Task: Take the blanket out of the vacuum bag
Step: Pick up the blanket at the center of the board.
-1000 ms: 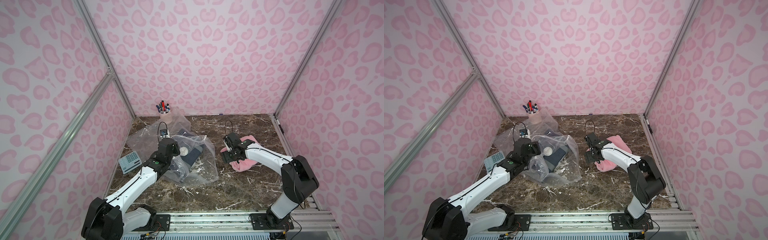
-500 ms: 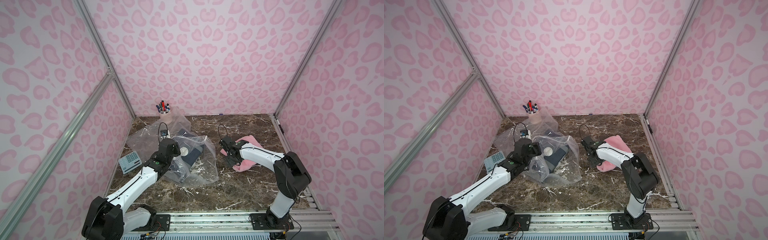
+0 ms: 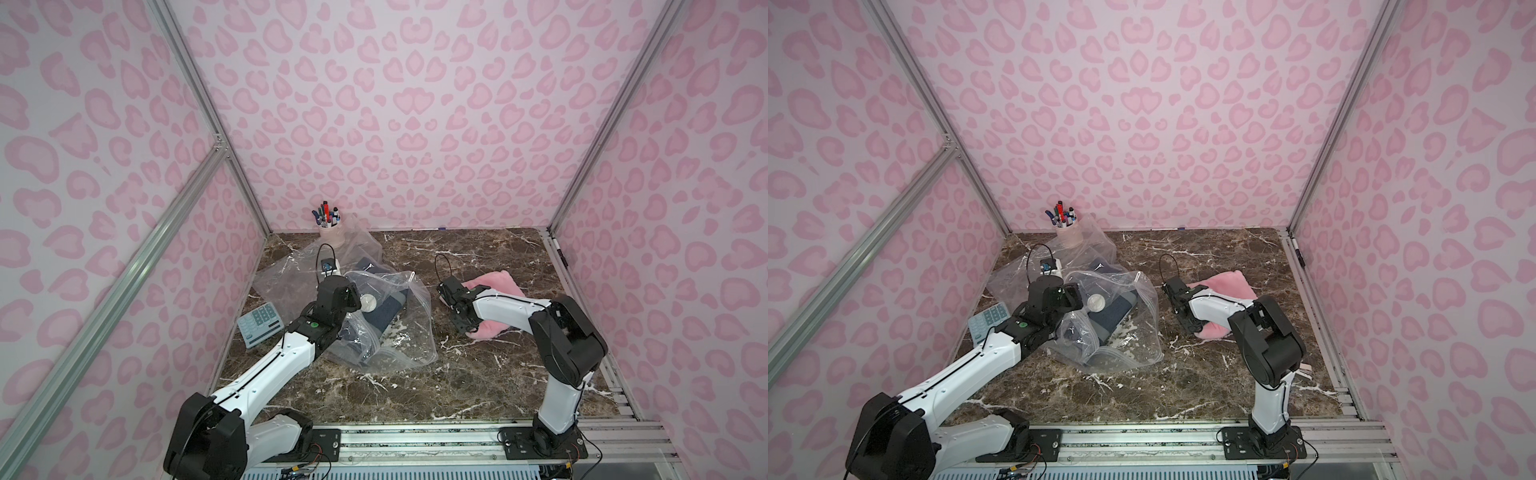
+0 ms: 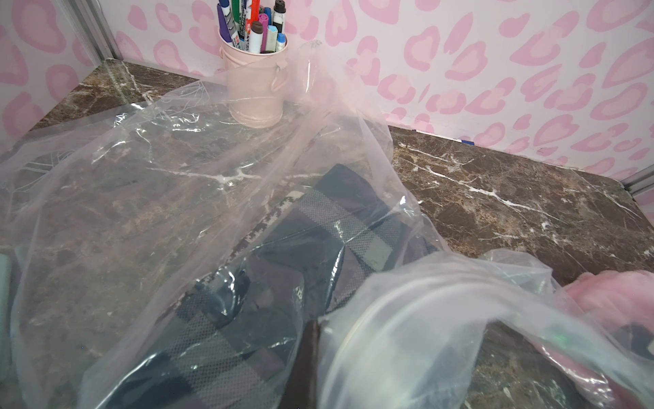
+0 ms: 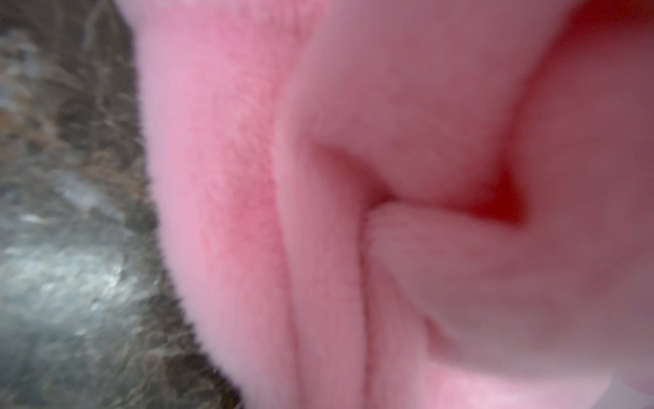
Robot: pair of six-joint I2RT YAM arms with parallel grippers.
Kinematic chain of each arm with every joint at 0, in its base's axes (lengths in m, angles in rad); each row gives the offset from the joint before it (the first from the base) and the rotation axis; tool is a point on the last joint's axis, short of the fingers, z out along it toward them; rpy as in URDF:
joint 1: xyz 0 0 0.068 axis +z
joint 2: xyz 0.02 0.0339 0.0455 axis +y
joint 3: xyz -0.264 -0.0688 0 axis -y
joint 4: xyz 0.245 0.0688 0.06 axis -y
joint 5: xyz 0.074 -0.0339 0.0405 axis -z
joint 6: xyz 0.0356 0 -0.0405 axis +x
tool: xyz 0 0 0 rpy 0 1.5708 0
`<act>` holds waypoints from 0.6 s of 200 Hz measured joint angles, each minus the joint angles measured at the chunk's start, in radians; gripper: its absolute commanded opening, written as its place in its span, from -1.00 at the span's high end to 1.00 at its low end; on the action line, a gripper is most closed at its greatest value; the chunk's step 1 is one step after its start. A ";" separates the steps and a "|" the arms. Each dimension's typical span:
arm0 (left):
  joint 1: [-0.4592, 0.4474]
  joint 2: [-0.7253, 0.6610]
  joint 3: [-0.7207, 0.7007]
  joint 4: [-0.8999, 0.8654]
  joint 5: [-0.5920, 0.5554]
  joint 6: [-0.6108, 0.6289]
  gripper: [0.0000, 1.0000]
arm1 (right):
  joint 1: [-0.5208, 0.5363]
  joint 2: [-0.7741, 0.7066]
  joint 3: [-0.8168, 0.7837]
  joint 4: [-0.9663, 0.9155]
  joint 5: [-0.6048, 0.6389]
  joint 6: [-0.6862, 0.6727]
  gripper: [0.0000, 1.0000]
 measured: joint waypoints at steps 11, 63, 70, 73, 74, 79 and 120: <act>0.000 0.000 0.003 -0.001 0.000 0.000 0.92 | -0.026 -0.012 0.012 -0.005 -0.048 -0.011 1.00; 0.000 -0.001 0.004 -0.003 0.002 0.008 0.92 | -0.359 -0.119 0.120 0.010 -0.505 0.019 1.00; 0.000 -0.001 0.004 -0.002 0.005 0.008 0.92 | -0.419 -0.135 0.133 0.028 -0.581 0.042 1.00; 0.000 -0.001 0.004 -0.002 0.006 0.008 0.92 | -0.439 -0.139 0.138 0.035 -0.609 0.049 1.00; 0.000 -0.001 0.004 -0.002 0.006 0.008 0.92 | -0.454 -0.142 0.141 0.040 -0.628 0.055 1.00; 0.000 -0.001 0.004 -0.002 0.008 0.008 0.92 | -0.492 -0.147 0.150 0.054 -0.673 0.071 1.00; 0.000 0.005 -0.006 0.018 0.024 0.008 0.92 | -0.739 -0.195 0.205 0.173 -0.931 0.253 1.00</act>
